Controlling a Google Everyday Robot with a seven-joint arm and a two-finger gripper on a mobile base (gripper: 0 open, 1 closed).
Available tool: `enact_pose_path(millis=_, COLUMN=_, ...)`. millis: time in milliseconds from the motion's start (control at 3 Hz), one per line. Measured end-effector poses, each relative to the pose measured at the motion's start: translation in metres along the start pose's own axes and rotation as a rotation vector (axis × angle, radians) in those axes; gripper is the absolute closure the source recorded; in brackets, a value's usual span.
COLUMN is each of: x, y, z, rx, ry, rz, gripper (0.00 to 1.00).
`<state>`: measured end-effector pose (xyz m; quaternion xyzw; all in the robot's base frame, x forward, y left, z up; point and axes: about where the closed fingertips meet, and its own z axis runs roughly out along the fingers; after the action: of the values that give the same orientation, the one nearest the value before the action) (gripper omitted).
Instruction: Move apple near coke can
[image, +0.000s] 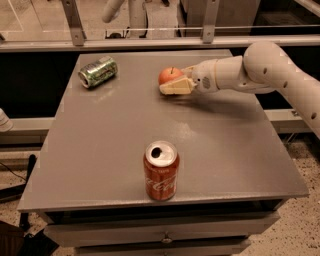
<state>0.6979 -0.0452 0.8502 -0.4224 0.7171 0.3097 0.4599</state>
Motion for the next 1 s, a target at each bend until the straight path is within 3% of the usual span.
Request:
enact_pose_path(millis=333, x=-0.001, y=0.007, z=-0.002, rx=-0.01, ry=-0.006, rz=0.026, gripper=0.65)
enact_pose_path(millis=667, x=-0.011, y=0.019, z=-0.019, rx=-0.019, ry=-0.02, rz=0.013, gripper=0.88)
enact_pose_path(millis=1000, x=-0.015, y=0.035, z=-0.048, rx=-0.043, ry=-0.014, rz=0.005, gripper=1.0)
